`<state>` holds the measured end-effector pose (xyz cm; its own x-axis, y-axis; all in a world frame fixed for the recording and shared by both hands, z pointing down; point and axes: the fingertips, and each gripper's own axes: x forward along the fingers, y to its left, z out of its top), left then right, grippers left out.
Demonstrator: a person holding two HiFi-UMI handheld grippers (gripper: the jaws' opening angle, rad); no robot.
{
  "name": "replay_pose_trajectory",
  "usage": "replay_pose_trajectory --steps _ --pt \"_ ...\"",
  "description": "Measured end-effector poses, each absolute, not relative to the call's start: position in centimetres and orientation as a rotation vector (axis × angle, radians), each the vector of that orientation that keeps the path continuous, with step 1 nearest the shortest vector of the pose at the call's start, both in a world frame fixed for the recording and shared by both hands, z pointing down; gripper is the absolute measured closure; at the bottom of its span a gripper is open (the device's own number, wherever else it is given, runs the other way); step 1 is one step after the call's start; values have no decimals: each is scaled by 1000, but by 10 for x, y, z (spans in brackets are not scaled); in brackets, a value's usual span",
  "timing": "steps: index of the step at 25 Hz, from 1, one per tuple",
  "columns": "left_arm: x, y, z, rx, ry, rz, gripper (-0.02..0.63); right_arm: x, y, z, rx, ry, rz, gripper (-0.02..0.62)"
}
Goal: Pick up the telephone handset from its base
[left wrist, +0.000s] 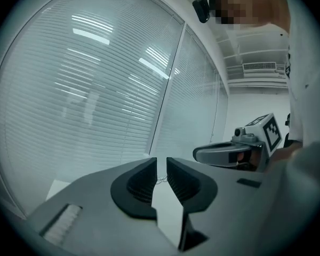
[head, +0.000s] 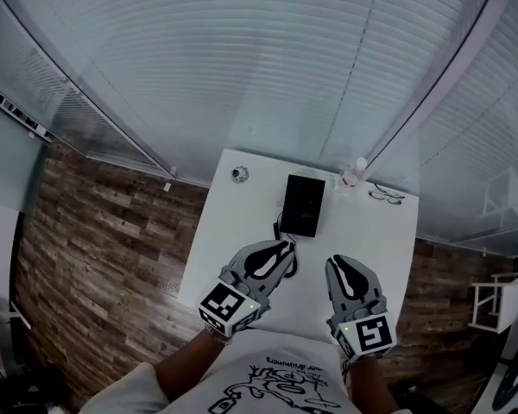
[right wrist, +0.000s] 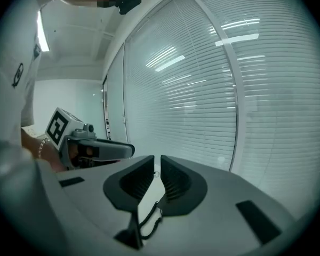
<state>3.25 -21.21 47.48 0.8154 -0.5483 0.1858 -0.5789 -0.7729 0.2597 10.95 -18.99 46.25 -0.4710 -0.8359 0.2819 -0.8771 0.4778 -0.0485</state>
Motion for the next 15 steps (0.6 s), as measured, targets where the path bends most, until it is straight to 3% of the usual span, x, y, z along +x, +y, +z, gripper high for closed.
replay_pose_trajectory --steps 15 --pt "32 -285 606 2541 -875 351 528 104 -239 535 1402 -2425 390 561"
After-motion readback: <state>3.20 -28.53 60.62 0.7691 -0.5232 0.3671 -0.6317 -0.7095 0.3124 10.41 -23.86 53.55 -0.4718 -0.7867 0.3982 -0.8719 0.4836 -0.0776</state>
